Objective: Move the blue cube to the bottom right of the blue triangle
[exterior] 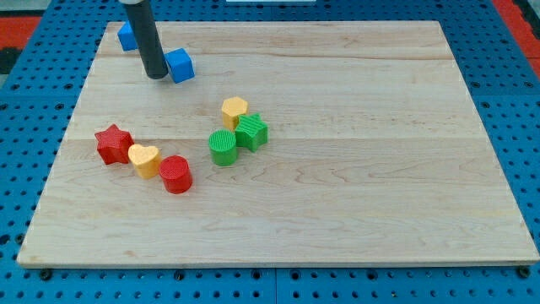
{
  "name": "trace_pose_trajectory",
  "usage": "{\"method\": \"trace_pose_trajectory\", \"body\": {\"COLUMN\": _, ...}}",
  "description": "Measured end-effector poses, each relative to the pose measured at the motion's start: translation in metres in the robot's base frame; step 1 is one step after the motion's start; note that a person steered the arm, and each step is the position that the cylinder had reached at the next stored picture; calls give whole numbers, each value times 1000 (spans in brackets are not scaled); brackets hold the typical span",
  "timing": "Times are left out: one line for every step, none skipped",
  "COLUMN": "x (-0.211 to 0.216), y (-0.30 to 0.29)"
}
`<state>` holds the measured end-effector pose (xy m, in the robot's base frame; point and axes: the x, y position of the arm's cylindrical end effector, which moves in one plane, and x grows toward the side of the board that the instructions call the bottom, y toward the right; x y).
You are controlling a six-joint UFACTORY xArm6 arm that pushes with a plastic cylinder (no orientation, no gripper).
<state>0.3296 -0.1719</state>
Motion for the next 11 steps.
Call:
{"method": "trace_pose_trajectory", "body": {"x": 7, "y": 0}}
{"method": "trace_pose_trajectory", "body": {"x": 7, "y": 0}}
{"method": "trace_pose_trajectory", "body": {"x": -1, "y": 7}}
{"method": "trace_pose_trajectory", "body": {"x": 5, "y": 45}}
{"method": "trace_pose_trajectory", "body": {"x": -6, "y": 66}}
{"method": "trace_pose_trajectory", "body": {"x": -26, "y": 68}}
{"method": "trace_pose_trajectory", "body": {"x": -54, "y": 68}}
{"method": "trace_pose_trajectory", "body": {"x": -63, "y": 40}}
{"method": "trace_pose_trajectory", "body": {"x": -48, "y": 24}}
{"method": "trace_pose_trajectory", "body": {"x": -22, "y": 22}}
{"method": "trace_pose_trajectory", "body": {"x": -33, "y": -19}}
